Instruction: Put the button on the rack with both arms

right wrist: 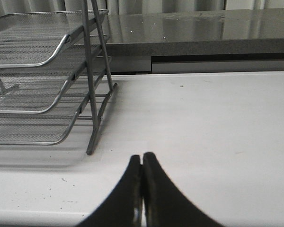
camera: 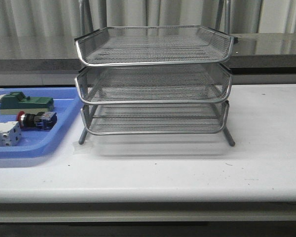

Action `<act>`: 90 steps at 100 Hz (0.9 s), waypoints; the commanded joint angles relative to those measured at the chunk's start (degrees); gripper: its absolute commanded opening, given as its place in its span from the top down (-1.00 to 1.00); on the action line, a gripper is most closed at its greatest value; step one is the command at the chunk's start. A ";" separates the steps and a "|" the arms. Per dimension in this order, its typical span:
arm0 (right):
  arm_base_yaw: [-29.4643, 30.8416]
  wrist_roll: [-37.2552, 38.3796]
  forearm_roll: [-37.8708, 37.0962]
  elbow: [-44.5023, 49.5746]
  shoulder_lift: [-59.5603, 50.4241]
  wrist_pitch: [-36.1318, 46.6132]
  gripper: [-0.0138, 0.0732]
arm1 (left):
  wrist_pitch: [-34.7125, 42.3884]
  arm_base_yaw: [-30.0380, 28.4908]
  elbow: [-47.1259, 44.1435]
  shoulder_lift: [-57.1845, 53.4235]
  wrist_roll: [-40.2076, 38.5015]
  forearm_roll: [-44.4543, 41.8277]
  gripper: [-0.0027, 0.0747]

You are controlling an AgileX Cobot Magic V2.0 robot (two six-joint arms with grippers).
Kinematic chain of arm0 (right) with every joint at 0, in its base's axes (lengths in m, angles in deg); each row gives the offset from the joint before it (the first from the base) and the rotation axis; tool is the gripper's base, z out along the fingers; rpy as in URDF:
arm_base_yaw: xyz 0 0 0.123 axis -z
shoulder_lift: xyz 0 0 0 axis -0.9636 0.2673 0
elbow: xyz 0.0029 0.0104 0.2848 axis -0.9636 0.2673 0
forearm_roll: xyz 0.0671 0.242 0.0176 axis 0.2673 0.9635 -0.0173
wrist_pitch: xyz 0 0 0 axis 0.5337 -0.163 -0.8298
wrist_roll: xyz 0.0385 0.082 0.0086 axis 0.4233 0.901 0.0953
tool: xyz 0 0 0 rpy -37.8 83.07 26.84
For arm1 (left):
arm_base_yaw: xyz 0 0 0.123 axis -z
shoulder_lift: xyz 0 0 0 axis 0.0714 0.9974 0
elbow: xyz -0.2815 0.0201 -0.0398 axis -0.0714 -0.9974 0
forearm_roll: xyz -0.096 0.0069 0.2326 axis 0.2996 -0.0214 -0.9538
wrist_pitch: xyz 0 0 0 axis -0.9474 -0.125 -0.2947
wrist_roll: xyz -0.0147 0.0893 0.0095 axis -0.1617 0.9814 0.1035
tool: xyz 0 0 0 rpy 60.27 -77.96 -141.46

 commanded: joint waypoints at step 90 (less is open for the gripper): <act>-0.03 -0.09 9.99 -29.46 18.83 -19.87 0.82 | 5.08 0.37 -2.64 -1.81 -0.41 0.56 0.98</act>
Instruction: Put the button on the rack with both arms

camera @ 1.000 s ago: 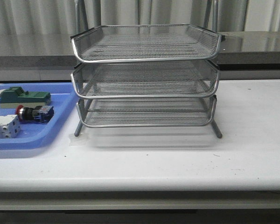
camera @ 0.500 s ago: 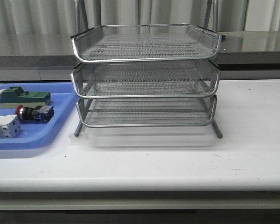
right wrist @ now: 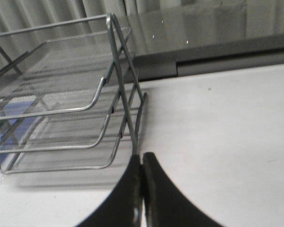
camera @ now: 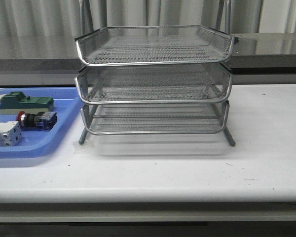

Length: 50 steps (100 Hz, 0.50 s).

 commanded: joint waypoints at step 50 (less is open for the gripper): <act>-0.03 -0.09 16.78 -12.95 29.08 -4.43 0.82 | 5.08 0.37 -2.64 -1.81 -0.41 0.56 0.98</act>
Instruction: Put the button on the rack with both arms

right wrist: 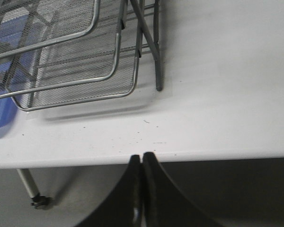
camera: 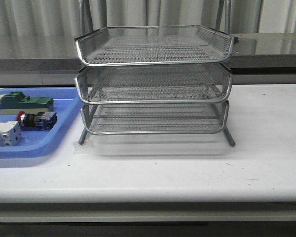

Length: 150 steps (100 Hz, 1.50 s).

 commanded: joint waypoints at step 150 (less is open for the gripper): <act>-0.87 -57.84 74.44 -18.65 56.77 1.26 -0.19 | 5.08 0.37 -2.64 -1.81 -0.41 0.56 0.98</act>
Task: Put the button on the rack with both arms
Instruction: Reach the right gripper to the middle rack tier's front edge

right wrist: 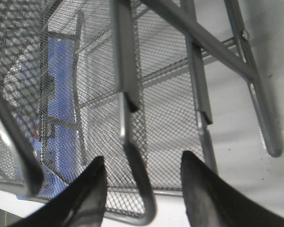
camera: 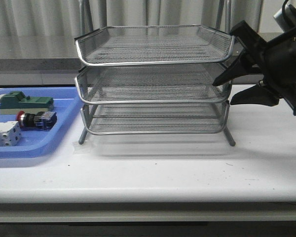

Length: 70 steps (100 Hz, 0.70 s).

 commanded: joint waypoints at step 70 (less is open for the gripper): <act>-0.24 -1.06 -1.60 -4.03 2.33 -7.11 0.72 | 5.08 0.37 -2.64 -1.81 -0.41 0.56 0.98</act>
